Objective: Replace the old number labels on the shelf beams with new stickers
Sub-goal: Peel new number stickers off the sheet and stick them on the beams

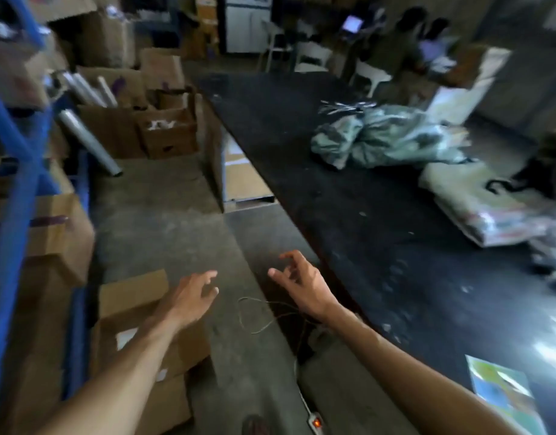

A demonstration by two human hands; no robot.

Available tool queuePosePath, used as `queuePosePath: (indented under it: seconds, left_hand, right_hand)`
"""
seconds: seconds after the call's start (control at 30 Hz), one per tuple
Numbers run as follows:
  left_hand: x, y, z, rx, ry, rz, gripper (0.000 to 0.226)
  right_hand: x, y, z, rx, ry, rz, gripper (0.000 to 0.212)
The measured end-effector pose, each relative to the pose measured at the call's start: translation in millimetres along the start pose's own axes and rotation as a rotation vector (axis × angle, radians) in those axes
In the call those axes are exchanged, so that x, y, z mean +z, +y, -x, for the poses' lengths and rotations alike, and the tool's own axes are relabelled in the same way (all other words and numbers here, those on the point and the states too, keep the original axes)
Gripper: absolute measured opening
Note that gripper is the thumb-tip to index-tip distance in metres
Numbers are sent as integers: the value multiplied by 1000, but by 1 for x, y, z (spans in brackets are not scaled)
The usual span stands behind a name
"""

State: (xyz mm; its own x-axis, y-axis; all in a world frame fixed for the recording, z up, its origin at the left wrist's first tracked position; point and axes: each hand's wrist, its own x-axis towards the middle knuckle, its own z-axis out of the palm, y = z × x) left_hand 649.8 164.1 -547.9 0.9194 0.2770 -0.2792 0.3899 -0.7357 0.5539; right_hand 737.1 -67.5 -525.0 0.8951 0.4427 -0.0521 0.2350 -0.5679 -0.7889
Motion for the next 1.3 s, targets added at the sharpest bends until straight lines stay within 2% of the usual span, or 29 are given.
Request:
queuePosePath:
  seconds: [0.1, 0.23, 0.43, 0.57, 0.7, 0.9, 1.0, 1.1, 1.3]
  left_hand:
    - [32, 67, 0, 97, -55, 61, 35]
    - [101, 155, 6, 252, -165, 83, 30]
    - [203, 249, 25, 367, -400, 3, 32]
    - [263, 307, 40, 435, -581, -36, 36]
    - [304, 344, 60, 461, -712, -85, 43]
    - [360, 374, 84, 531, -806, -203, 56]
    - [378, 374, 91, 573, -816, -369, 67]
    - [386, 372, 94, 619, -820, -550, 65]
    - [388, 373, 94, 701, -756, -672, 60]
  right_hand:
    - [-53, 31, 38, 123, 159, -37, 30]
    - [-109, 88, 95, 323, 320, -103, 22]
    - [-167, 181, 177, 660, 612, -179, 22]
    - [-198, 242, 235, 892, 778, -103, 27]
    - [-209, 280, 275, 1131, 708, 51, 45]
    - [-210, 316, 294, 1223, 616, 65, 70]
    - [-210, 324, 291, 1247, 604, 87, 67]
    - [-210, 327, 286, 1258, 615, 90, 55]
    - [-208, 329, 282, 1231, 681, -34, 39]
